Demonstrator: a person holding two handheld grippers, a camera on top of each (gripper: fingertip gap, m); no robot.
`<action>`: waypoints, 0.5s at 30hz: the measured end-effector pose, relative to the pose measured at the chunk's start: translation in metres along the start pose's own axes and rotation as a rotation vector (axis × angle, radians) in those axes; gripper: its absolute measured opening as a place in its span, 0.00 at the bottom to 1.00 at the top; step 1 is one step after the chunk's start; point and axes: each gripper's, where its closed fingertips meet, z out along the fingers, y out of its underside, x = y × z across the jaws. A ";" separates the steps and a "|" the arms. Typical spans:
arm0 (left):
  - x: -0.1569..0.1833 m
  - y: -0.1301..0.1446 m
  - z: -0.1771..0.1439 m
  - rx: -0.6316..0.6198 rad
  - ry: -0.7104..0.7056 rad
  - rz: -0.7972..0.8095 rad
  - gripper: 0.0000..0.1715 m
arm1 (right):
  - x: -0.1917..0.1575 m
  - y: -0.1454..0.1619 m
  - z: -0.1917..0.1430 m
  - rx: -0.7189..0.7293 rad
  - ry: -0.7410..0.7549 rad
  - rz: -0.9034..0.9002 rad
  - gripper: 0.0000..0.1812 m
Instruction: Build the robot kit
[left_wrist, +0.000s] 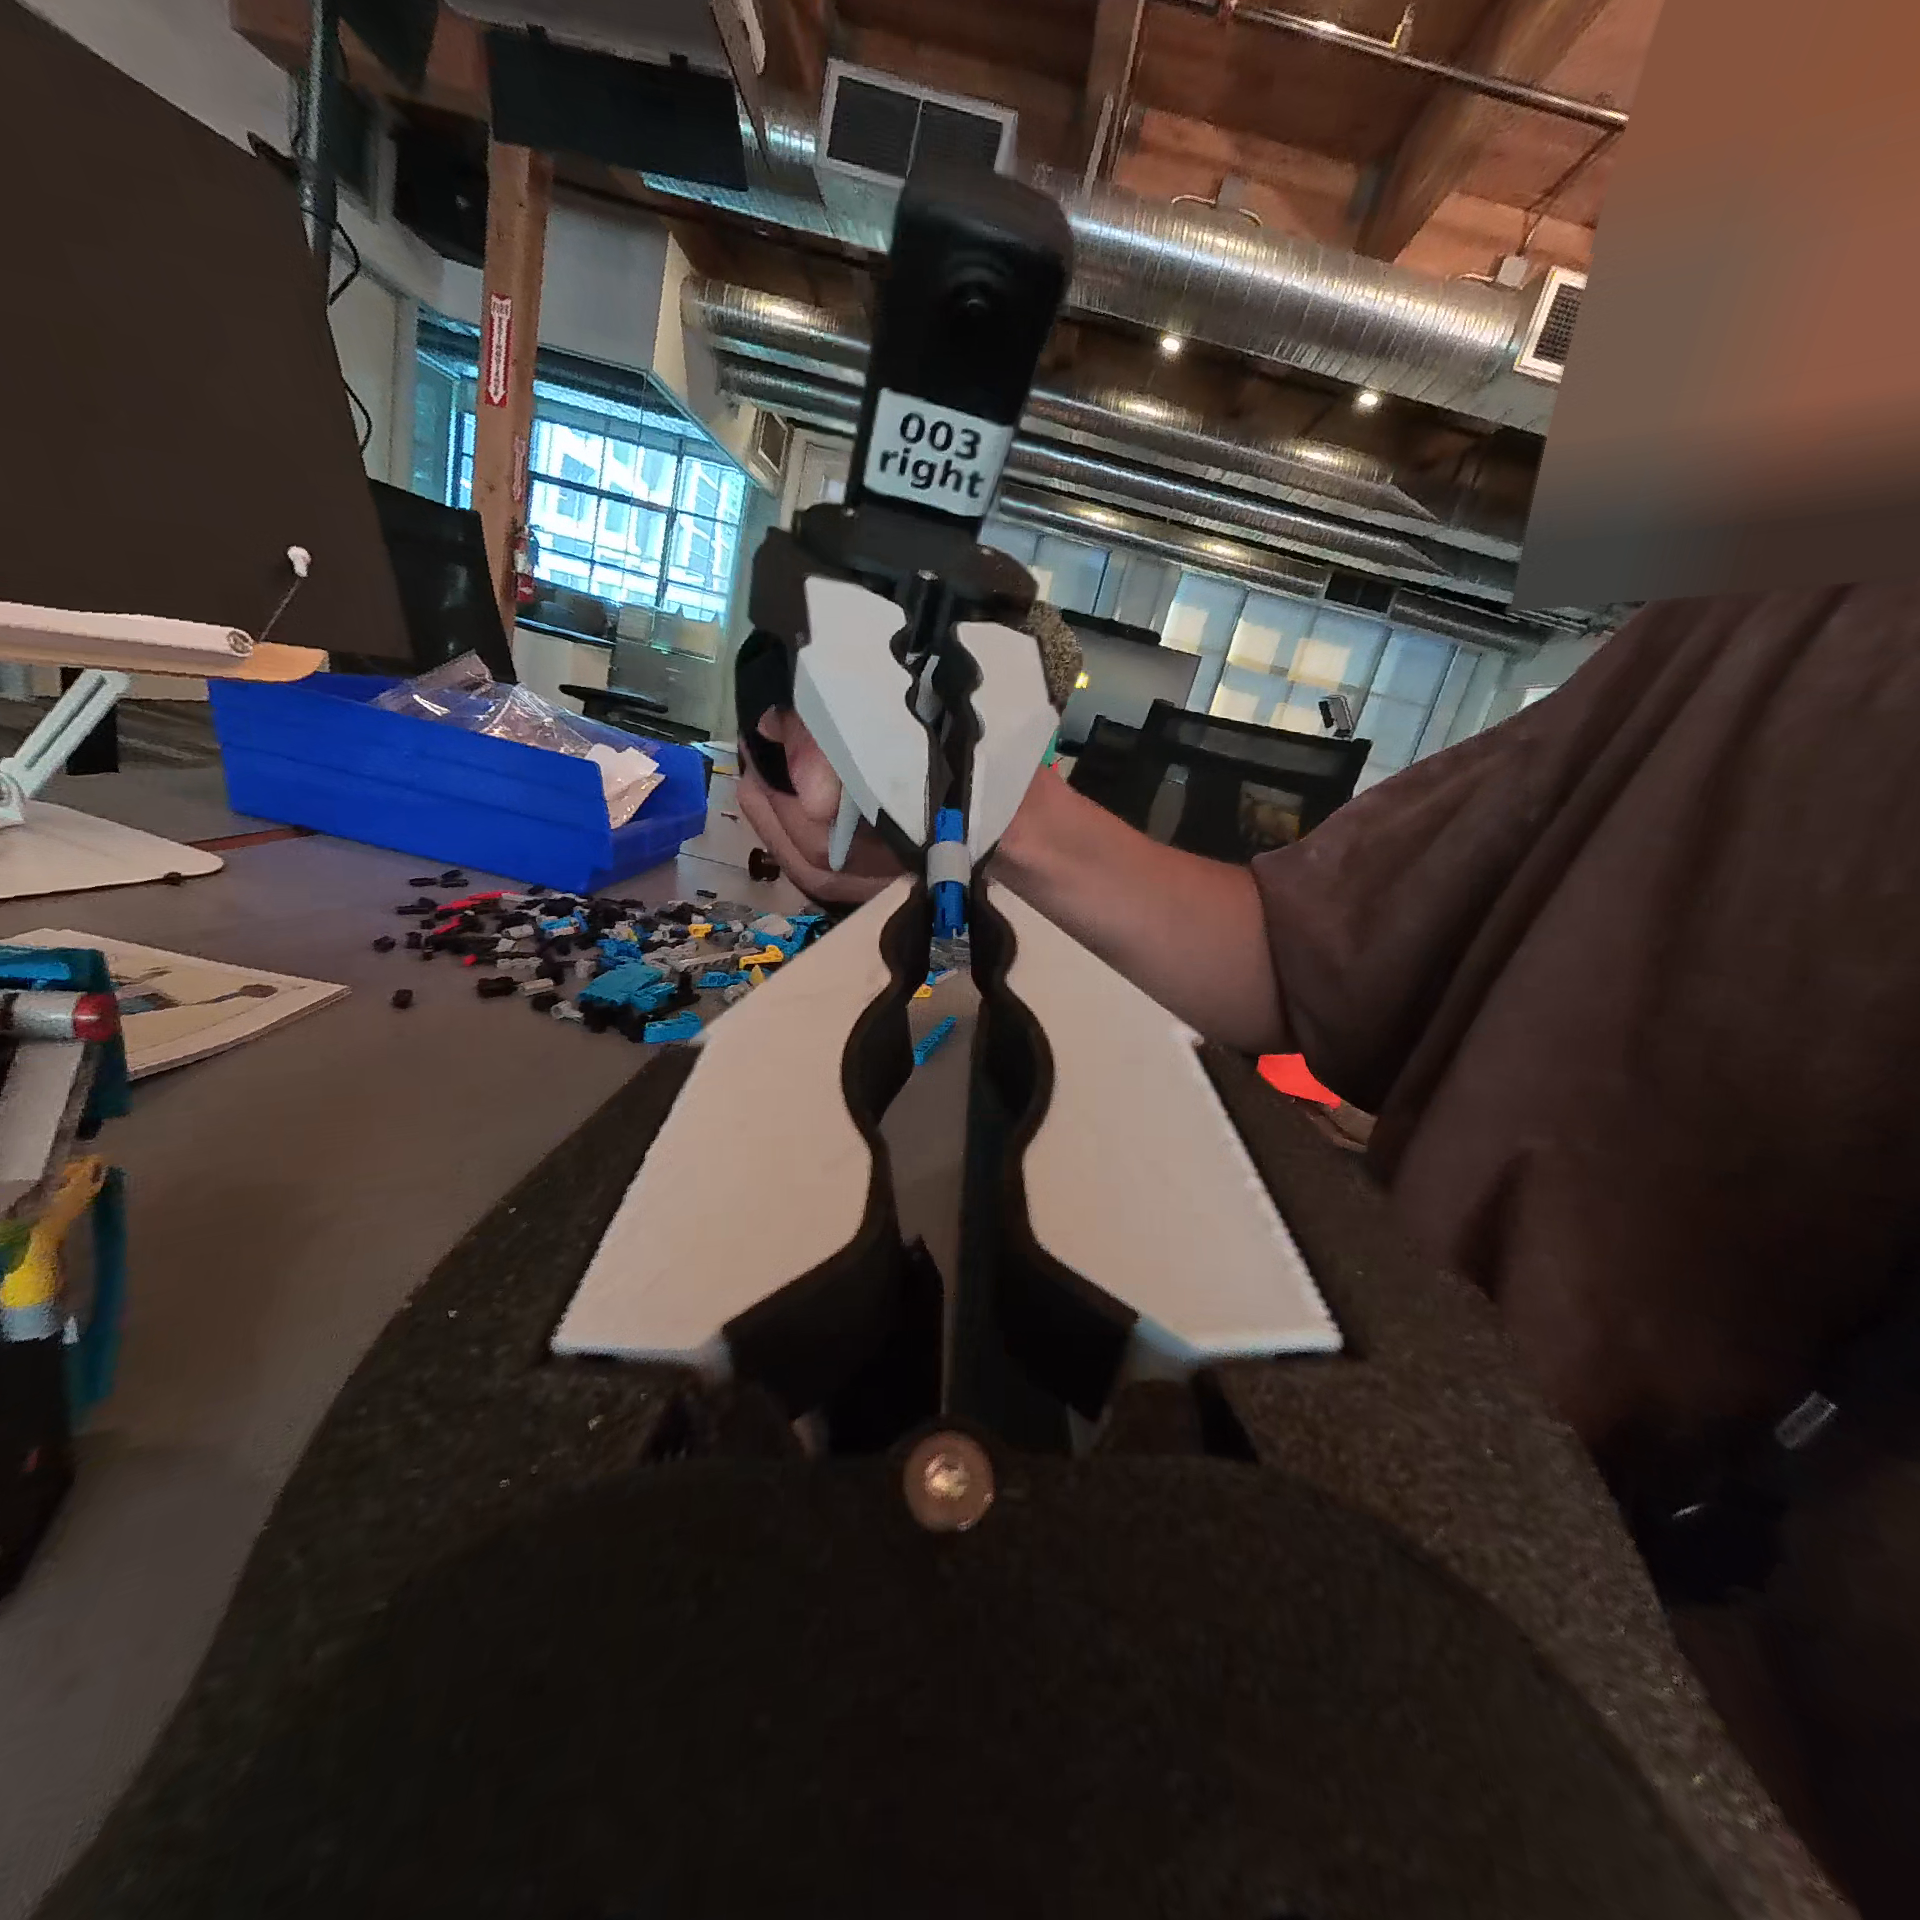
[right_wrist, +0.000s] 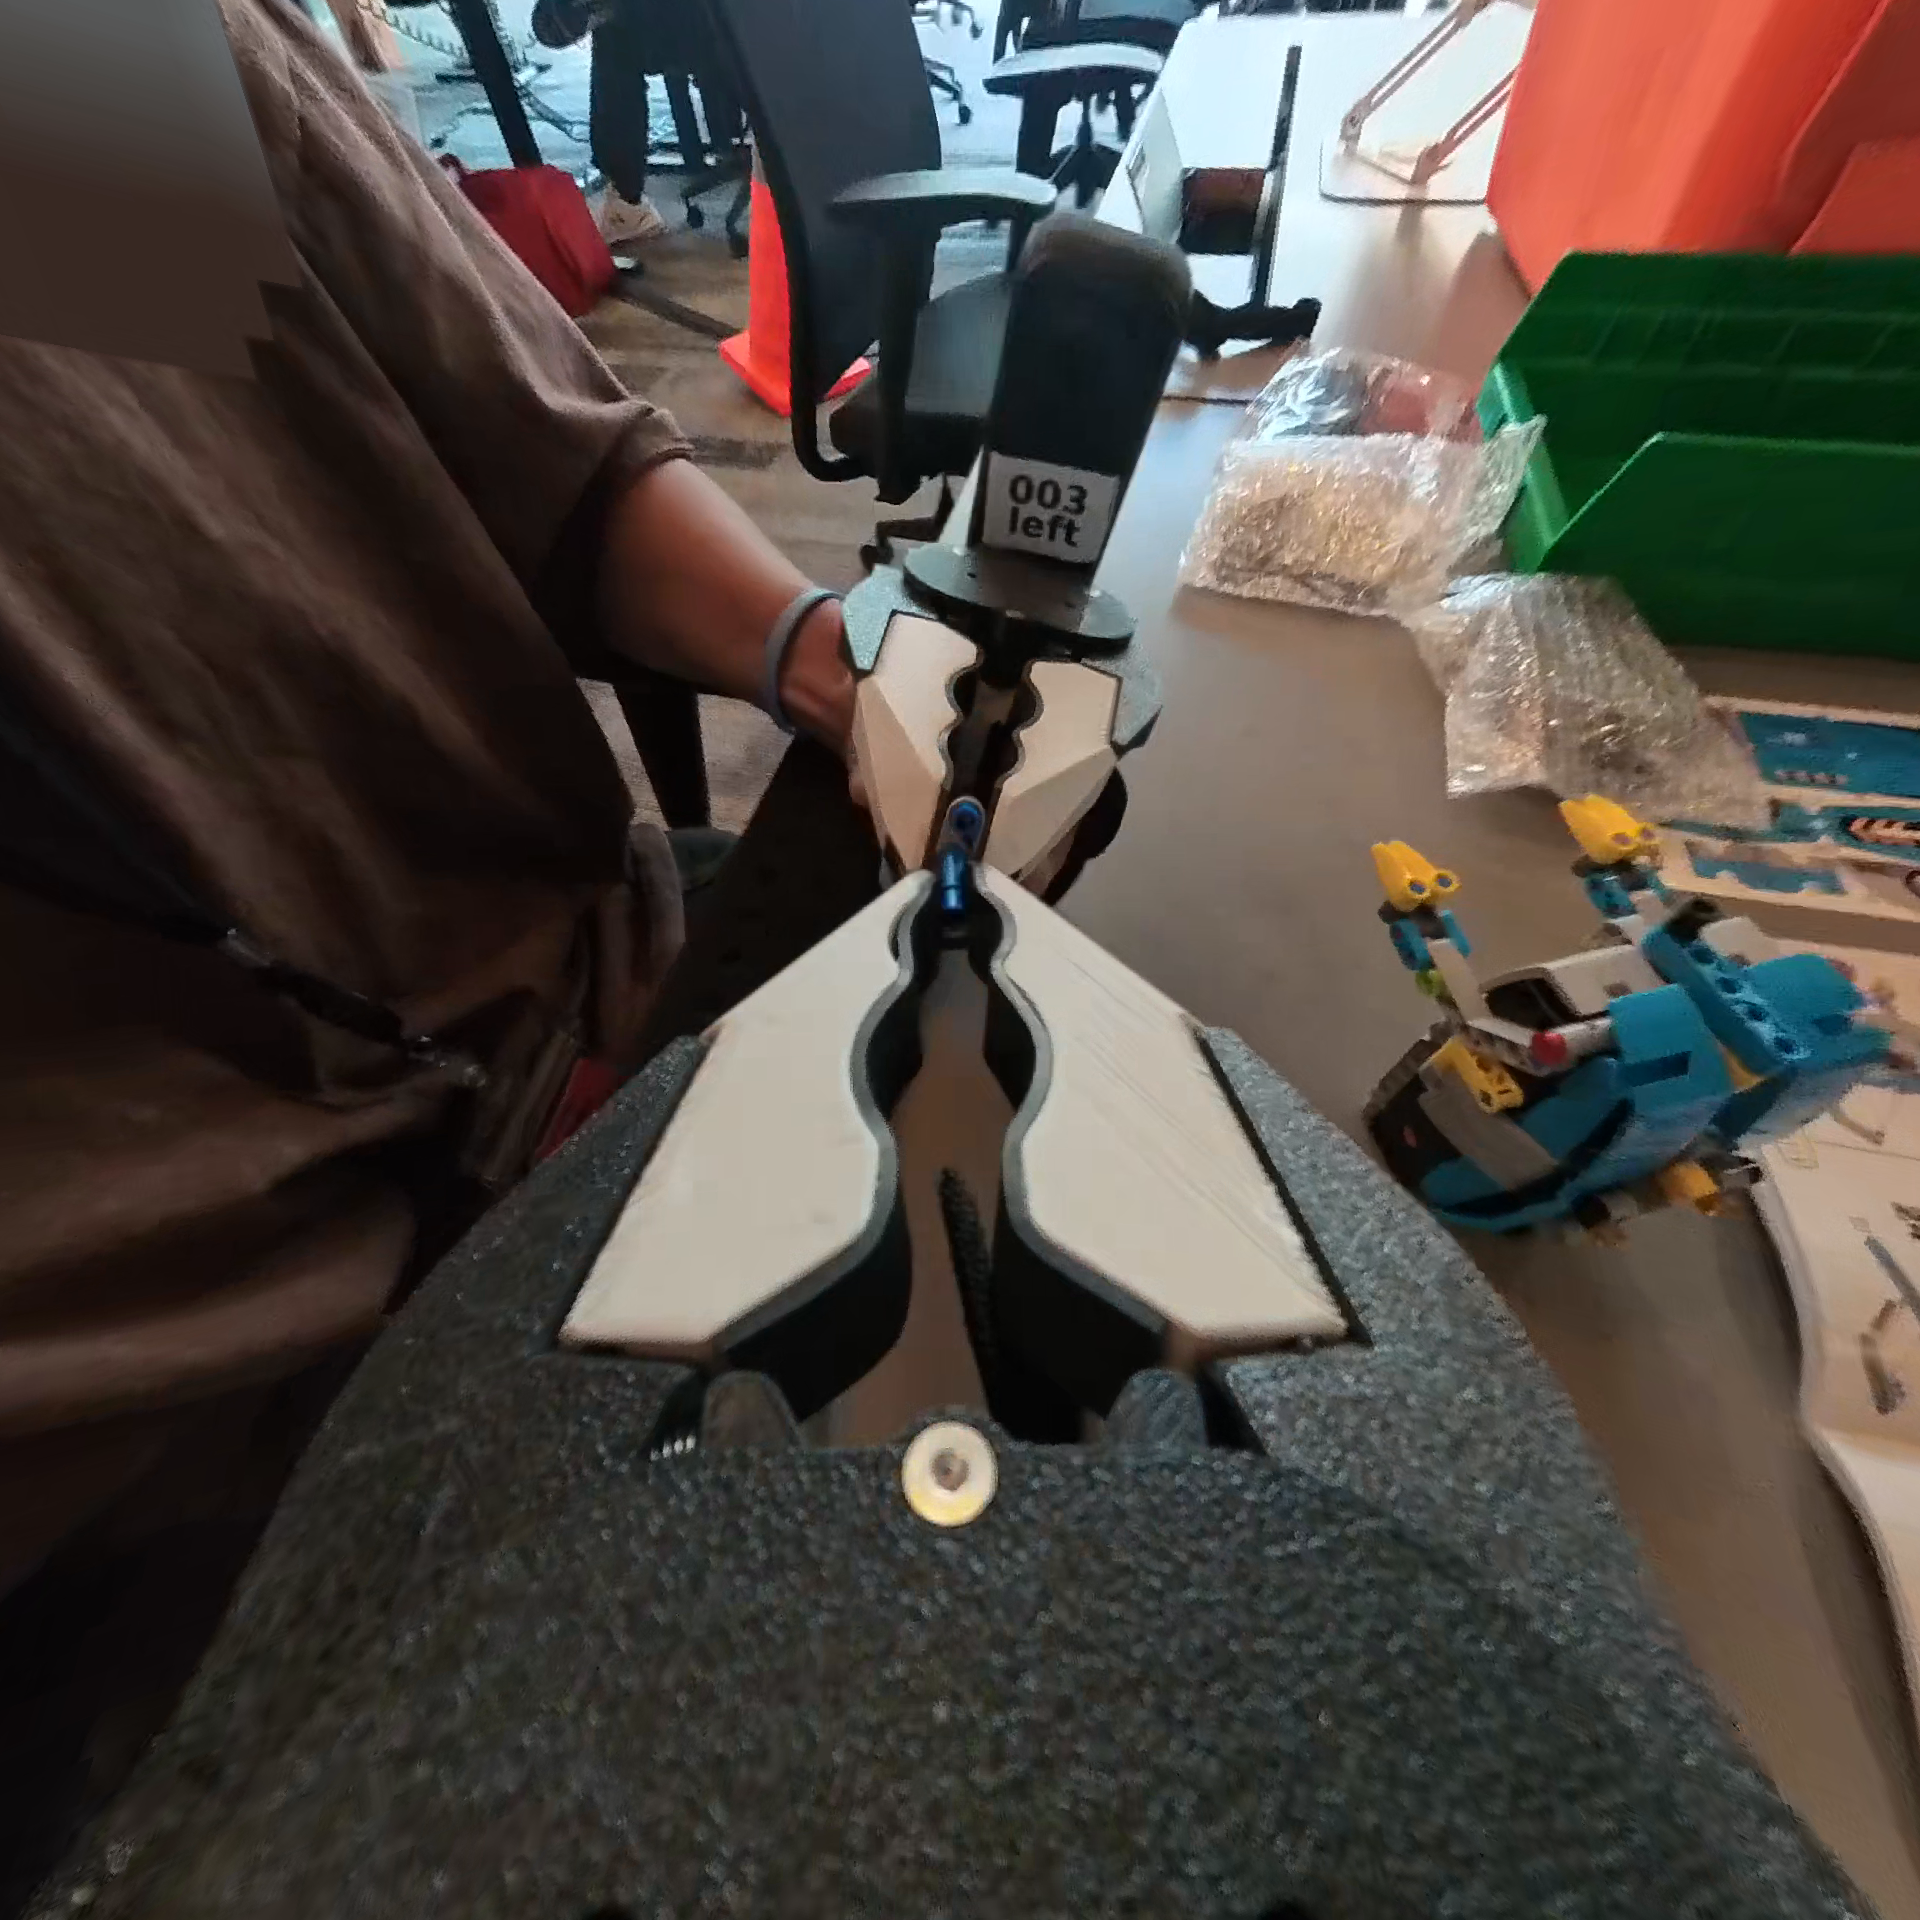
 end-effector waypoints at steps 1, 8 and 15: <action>0.001 0.000 -0.001 0.001 0.005 -0.006 0.03 | 0.000 0.000 0.000 -0.019 0.018 -0.028 0.02; -0.002 0.006 0.000 -0.041 -0.022 0.024 0.03 | 0.001 0.005 0.001 -0.135 0.056 -0.066 0.02; -0.012 0.030 0.006 -0.186 -0.112 0.148 0.03 | 0.002 0.026 -0.003 -0.385 0.074 -0.075 0.02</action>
